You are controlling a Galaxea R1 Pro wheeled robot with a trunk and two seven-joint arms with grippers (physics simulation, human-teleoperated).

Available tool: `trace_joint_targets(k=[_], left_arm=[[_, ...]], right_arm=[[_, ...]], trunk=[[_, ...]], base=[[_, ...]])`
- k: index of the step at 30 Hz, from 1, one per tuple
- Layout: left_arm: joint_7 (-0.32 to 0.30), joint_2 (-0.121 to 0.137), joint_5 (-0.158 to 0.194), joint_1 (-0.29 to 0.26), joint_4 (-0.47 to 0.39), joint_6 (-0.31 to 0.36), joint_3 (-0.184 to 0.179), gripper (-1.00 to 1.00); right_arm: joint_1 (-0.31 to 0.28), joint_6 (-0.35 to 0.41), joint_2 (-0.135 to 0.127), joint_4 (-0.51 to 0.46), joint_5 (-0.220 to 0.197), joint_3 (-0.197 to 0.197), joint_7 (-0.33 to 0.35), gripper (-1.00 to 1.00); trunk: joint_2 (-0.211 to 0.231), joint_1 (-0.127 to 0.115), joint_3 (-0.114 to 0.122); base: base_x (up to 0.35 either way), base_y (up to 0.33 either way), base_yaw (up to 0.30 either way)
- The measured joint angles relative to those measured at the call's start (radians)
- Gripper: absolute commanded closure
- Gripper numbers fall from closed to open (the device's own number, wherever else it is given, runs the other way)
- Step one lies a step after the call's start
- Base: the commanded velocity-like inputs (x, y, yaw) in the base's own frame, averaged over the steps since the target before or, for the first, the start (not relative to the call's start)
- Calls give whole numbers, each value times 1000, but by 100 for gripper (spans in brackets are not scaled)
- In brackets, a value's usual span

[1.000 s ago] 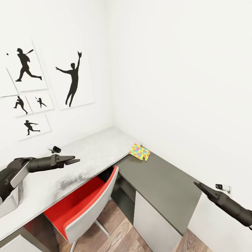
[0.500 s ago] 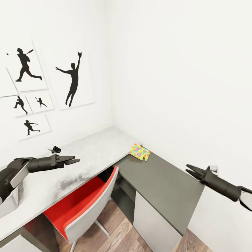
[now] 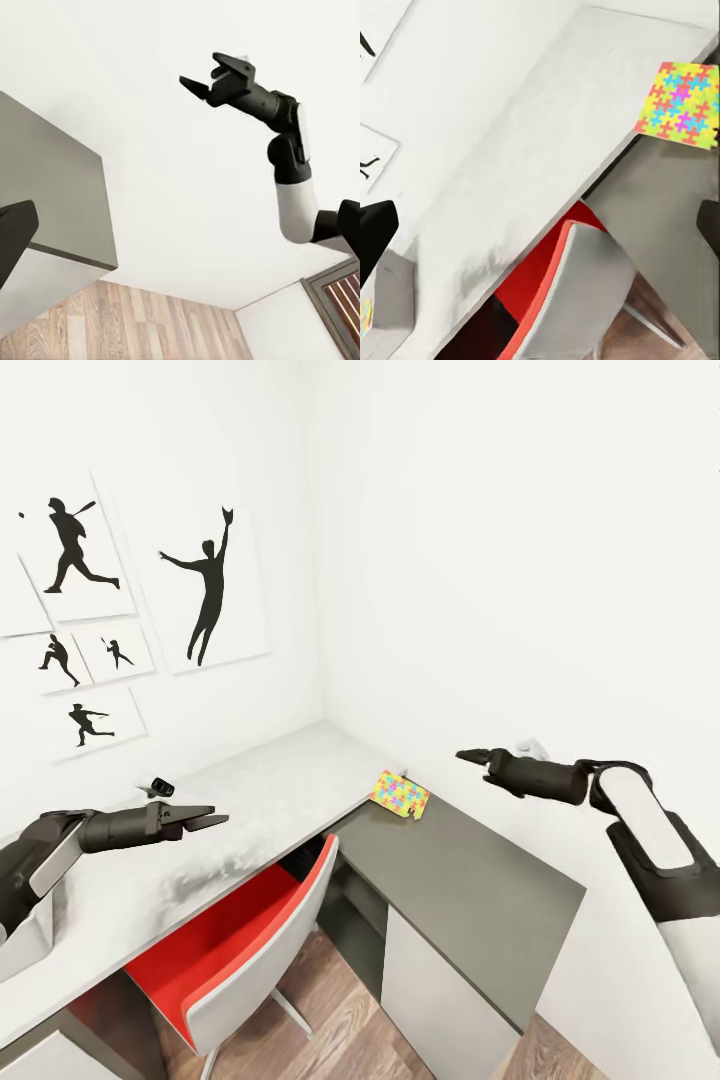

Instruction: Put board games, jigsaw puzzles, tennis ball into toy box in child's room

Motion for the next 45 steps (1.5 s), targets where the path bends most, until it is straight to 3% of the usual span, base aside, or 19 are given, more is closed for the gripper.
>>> trace_joint_targets(k=[2, 3, 5, 6, 8, 12, 17, 20, 22, 38, 45], left_arm=[[1, 0, 0, 0, 0, 0, 0, -100], [3, 0, 0, 0, 0, 0, 0, -100], [6, 0, 0, 0, 0, 0, 0, -100], [11, 0, 0, 0, 0, 0, -1, -100], [21, -1, 0, 0, 0, 0, -1, -100], [33, 0, 0, 0, 0, 0, 0, -100], [37, 0, 0, 0, 0, 0, 1, -100], [38, 0, 1, 0, 0, 0, 1, -100], [39, 0, 1, 0, 0, 0, 1, -100], [38, 0, 1, 0, 0, 0, 2, -100], [37, 0, 1, 0, 0, 0, 2, -100]], right_arm=[[-42, 31, 51, 19, 3, 0, -115, -100], [-79, 54, 96, 45, 1, 0, -225, -100], [-115, 70, 144, 81, 3, 0, -330, -100], [-149, 79, 186, 126, 1, 0, -418, -100], [-197, 89, 243, 211, 2, 1, -513, -100], [-272, 96, 303, 356, 3, 9, -581, -100], [-311, 96, 330, 419, 14, 52, -603, -100], [-323, 89, 339, 409, 38, 113, -610, -100], [-325, 88, 340, 399, 50, 134, -611, -100], [-324, 86, 342, 383, 62, 160, -613, -100], [-319, 85, 340, 314, 63, 160, -613, -100]], trunk=[[0, 0, 0], [0, 0, 0], [0, 0, 0], [0, 0, 0], [0, 0, 0], [0, 0, 0], [0, 0, 0], [0, 0, 0], [0, 0, 0], [0, 0, 0], [0, 0, 0]], base=[[0, 0, 0], [0, 0, 0], [0, 0, 0], [0, 0, 0], [0, 0, 0], [0, 0, 0], [0, 0, 0], [0, 0, 0], [0, 0, 0], [0, 0, 0], [0, 0, 11]])
